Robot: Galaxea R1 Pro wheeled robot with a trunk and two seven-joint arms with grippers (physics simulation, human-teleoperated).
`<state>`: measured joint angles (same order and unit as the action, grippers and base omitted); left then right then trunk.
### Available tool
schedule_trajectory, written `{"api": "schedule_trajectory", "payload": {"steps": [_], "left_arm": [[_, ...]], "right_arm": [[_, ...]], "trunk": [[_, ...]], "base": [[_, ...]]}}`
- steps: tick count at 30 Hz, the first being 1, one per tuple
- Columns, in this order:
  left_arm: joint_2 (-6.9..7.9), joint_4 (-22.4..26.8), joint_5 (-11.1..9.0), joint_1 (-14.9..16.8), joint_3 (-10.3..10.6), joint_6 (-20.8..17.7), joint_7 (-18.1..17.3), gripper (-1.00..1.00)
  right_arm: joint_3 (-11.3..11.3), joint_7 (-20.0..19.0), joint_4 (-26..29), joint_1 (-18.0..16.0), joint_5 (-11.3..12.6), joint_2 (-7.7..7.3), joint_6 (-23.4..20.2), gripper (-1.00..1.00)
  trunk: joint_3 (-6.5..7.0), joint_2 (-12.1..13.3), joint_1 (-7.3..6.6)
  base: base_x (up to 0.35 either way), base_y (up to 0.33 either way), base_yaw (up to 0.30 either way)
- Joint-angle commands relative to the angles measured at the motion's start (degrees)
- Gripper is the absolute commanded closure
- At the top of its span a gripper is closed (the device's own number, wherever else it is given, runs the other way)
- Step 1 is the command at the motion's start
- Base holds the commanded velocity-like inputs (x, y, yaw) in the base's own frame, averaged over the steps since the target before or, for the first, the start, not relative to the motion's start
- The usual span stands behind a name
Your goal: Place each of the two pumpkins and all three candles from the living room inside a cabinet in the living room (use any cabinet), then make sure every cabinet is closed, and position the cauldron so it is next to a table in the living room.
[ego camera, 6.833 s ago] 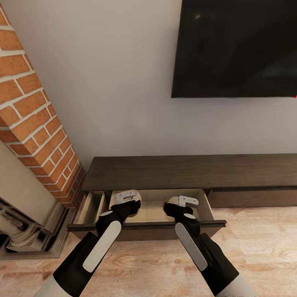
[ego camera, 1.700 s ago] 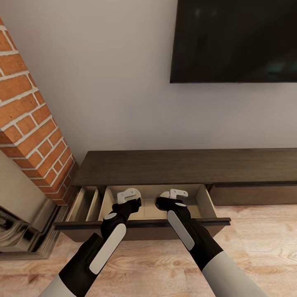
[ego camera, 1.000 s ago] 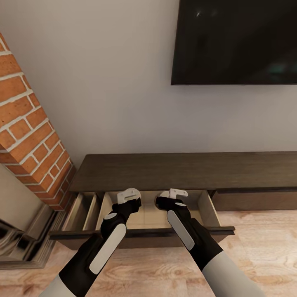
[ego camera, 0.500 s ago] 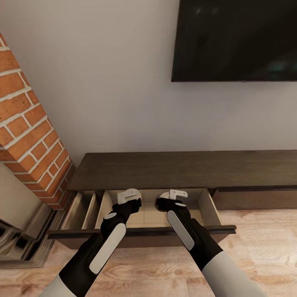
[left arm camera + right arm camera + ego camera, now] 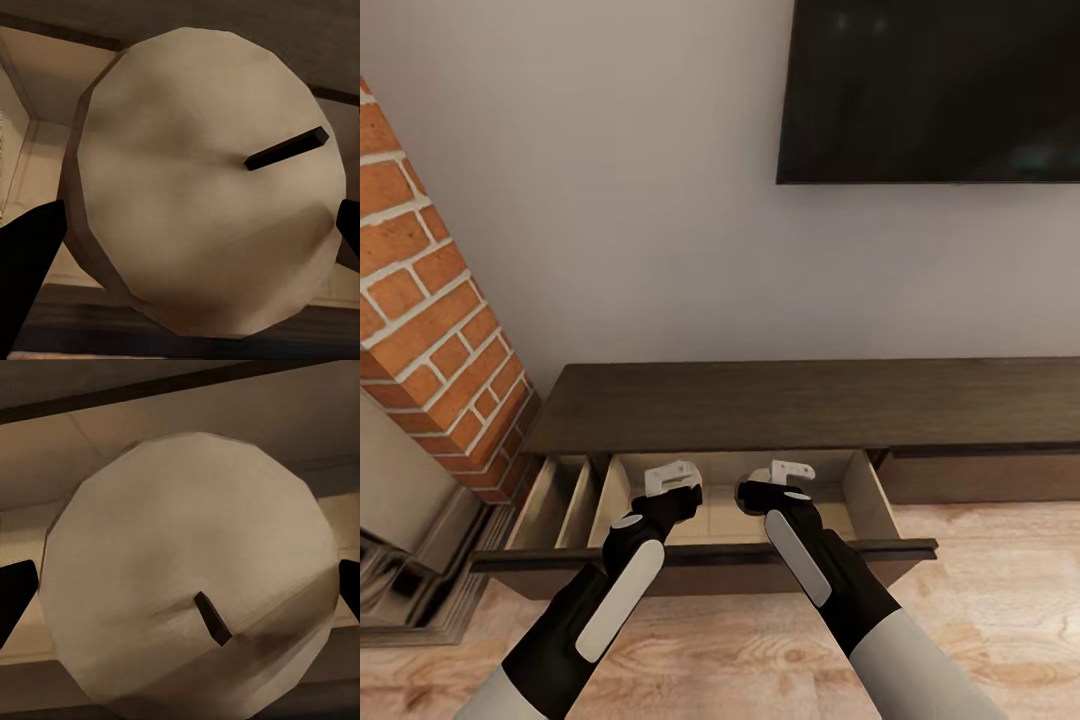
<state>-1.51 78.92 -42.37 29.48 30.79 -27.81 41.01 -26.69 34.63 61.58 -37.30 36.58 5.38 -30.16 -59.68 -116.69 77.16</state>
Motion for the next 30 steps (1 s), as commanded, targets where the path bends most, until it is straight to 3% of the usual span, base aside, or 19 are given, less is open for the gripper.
{"api": "schedule_trajectory", "payload": {"steps": [1,10,20,30], "left_arm": [[-0.01,0.2,-0.3,0.1,-0.1,-1.0,0.6,1.0],[0.11,1.8,-0.3,0.1,-3.3,-5.2,0.6,1.0],[0.02,2.2,-0.3,0.1,-3.2,-5.6,0.6,1.0],[0.1,2.3,-0.2,0.1,-3.3,-5.6,0.7,1.0]], "right_arm": [[-0.1,0.6,0.1,-0.1,0.4,-0.02,-0.4,1.0],[-0.1,0.9,0.6,-0.1,0.4,-0.08,-2.2,1.0],[-0.1,0.9,0.6,-0.1,0.3,-0.1,-2.2,1.0],[0.1,1.3,0.5,-0.1,0.3,-0.11,-2.1,1.0]], "trunk": [[-0.23,-0.4,0.22],[-1.84,-4.0,2.19],[-3.28,-7.3,3.95],[-4.0,-8.9,4.83]], "base": [[0.0,0.0,0.0],[0.0,0.0,0.0],[0.0,0.0,0.0],[0.0,0.0,0.0]]}}
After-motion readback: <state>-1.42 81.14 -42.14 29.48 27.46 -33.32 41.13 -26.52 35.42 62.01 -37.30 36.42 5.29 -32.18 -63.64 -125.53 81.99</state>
